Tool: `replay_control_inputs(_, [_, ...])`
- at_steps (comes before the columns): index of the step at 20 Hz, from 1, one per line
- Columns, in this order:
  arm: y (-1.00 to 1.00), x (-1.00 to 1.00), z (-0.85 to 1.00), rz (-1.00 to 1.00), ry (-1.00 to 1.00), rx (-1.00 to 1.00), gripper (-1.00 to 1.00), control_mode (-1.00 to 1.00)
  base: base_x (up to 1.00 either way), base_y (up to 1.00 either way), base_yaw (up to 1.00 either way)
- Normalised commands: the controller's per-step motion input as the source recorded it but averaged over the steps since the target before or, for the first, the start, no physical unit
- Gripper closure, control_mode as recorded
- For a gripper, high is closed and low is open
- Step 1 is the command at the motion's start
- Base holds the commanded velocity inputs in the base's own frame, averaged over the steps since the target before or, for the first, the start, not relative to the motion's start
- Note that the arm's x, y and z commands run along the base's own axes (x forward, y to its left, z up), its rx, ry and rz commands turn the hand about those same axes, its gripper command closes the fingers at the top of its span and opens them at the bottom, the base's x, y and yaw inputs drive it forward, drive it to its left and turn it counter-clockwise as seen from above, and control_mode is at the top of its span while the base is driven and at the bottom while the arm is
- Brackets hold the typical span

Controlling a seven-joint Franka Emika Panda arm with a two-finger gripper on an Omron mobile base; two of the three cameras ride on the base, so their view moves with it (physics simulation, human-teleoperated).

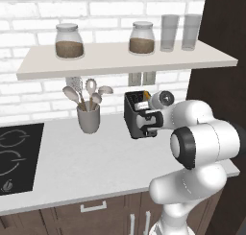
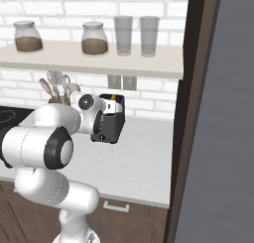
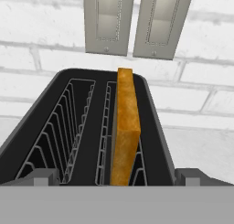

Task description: Start the toaster. Once the lever pops up, take the bread to the plate on the dining counter.

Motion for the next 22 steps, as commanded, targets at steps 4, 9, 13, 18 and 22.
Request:
replay_control_inputs(4, [0.00, 0.00, 0.00, 0.00, 0.00, 0.00, -1.00, -1.00, 0.00, 0.00, 0.00])
replay_control_inputs(9, [0.00, 0.00, 0.00, 0.00, 0.00, 0.00, -1.00, -1.00, 0.00, 0.00, 0.00])
replay_control_inputs(13, [0.00, 0.00, 0.00, 0.00, 0.00, 0.00, -1.00, -1.00, 0.00, 0.00, 0.00])
replay_control_inputs(18, [0.00, 0.00, 0.00, 0.00, 0.00, 0.00, -1.00, -1.00, 0.00, 0.00, 0.00])
replay_control_inputs(22, [0.00, 0.00, 0.00, 0.00, 0.00, 0.00, -1.00, -1.00, 0.00, 0.00, 0.00])
